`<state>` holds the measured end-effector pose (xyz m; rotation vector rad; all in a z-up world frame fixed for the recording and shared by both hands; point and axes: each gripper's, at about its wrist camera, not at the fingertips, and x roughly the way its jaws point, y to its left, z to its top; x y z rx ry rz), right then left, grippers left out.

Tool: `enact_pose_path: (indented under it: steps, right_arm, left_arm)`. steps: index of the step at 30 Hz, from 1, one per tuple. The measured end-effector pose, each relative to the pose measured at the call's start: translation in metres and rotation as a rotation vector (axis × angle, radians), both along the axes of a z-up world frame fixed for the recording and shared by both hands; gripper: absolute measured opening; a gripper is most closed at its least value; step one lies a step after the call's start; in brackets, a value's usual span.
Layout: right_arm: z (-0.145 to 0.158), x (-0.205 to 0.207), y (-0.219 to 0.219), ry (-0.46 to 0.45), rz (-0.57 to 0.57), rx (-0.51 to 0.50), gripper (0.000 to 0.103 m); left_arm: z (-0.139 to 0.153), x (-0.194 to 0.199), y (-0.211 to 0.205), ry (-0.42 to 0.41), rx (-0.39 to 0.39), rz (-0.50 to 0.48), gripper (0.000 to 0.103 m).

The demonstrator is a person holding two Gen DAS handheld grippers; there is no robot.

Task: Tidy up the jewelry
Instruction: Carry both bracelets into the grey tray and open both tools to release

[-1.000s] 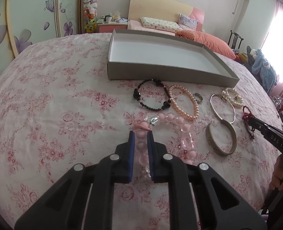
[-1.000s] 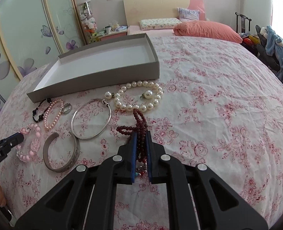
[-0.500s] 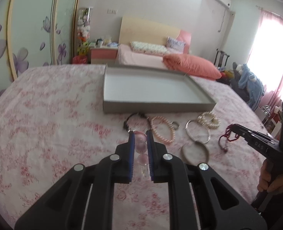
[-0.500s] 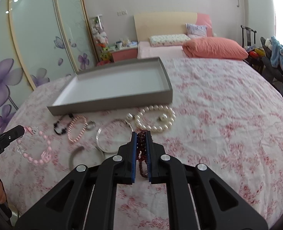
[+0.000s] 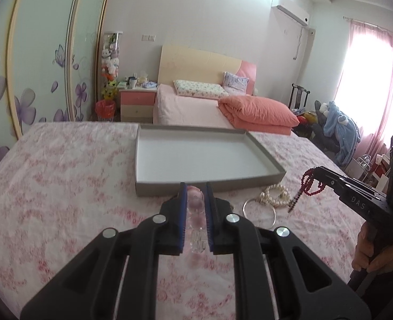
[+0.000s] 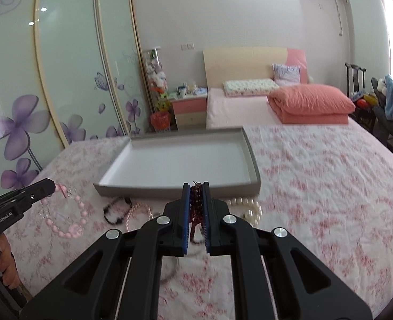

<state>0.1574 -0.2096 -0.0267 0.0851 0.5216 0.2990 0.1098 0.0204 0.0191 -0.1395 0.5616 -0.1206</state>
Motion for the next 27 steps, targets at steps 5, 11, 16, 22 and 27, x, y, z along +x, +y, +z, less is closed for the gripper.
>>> enact_pose_path:
  steps: [5,11,16,22,27]
  right_arm:
    - [0.022,0.008,0.006,-0.084,0.002,-0.001,0.01]
    - [0.039,0.034,0.016,-0.153,-0.009,0.004,0.01]
    - [0.042,0.065,0.024,-0.154,-0.019,0.008,0.01]
    - [0.031,0.113,0.031,-0.116,-0.023,0.005,0.01]
    - [0.008,0.155,0.039,-0.046,-0.018,-0.007,0.01]
  left_arm:
    - [0.02,0.017,-0.003,-0.049,0.016,0.02,0.013]
    - [0.036,0.046,-0.01,-0.096,0.041,0.028,0.013]
    - [0.041,0.081,-0.012,-0.103,0.059,0.03,0.013]
    - [0.033,0.131,-0.009,-0.082,0.07,0.047,0.013]
    - [0.016,0.172,-0.005,-0.033,0.059,0.055,0.013]
